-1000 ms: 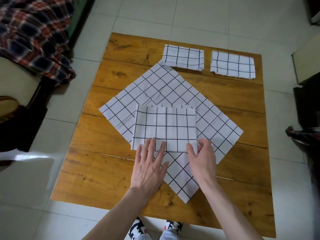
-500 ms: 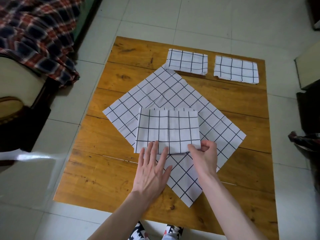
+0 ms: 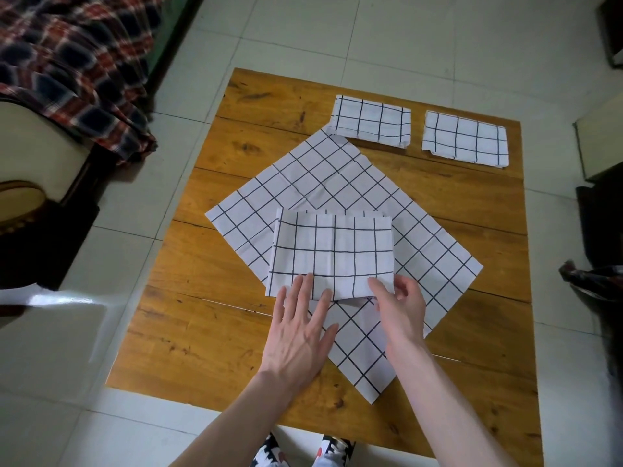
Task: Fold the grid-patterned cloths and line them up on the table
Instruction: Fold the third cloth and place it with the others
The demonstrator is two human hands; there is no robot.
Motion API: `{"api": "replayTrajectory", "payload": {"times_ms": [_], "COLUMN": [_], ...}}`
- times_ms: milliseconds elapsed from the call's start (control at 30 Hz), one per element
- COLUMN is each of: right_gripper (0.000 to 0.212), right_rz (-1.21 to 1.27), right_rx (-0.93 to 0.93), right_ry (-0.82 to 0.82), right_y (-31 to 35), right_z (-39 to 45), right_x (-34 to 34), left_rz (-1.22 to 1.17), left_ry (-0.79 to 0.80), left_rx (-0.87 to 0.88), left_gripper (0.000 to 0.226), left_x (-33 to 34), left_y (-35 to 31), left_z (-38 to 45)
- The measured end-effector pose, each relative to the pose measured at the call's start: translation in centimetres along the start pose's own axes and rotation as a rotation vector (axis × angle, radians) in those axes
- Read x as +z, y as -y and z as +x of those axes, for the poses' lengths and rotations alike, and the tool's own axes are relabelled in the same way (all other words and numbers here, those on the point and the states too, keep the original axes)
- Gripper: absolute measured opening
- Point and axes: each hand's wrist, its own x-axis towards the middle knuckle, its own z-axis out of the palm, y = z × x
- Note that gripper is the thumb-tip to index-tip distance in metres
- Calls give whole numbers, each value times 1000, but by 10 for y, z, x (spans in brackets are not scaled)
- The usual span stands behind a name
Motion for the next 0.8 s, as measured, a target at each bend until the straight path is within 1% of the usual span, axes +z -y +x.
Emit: {"api": "replayTrajectory", "payload": {"times_ms": [67, 167, 200, 267, 333, 400, 467, 533, 600, 700, 800], "right_gripper": [28, 23, 22, 23, 30, 42, 54, 61, 58, 45, 36], "right_rz": [32, -31, -74, -243, -348, -346, -352, -380, -469, -653, -880], "right_rx": [-14, -119, -165, -290, -397, -457, -482, -471, -517, -669, -847], "right_ry": [55, 177, 204, 220, 244, 293, 340, 384, 401, 387, 364], "right_y": [6, 7, 7, 2, -3, -6, -8, -10, -14, -26, -42], "right_z": [-6, -14, -18, -22, -26, -30, -34, -37, -37, -31, -23], "right_x": [4, 10, 13, 18, 25, 31, 38, 43, 47, 54, 58], "left_rz": [-25, -71, -81, -98, -134, -205, -295, -373, -431, -483, -506], "left_ry": [-2, -29, -42, -71, -97, -119, -142, -184, -249, -333, -351], "left_rx": [-2, -8, -11, -18, -24, -18, -8, -20, -56, -133, -169], "left_gripper": [61, 59, 58, 56, 56, 57, 59, 60, 58, 54, 53], "left_x": [-1, -5, -6, -10, -12, -13, -15, -18, -21, -23, -23], "left_y": [0, 1, 2, 2, 4, 8, 13, 18, 23, 30, 37], "left_z": [0, -1, -2, -3, -6, -8, -11, -15, -18, -21, -23]}}
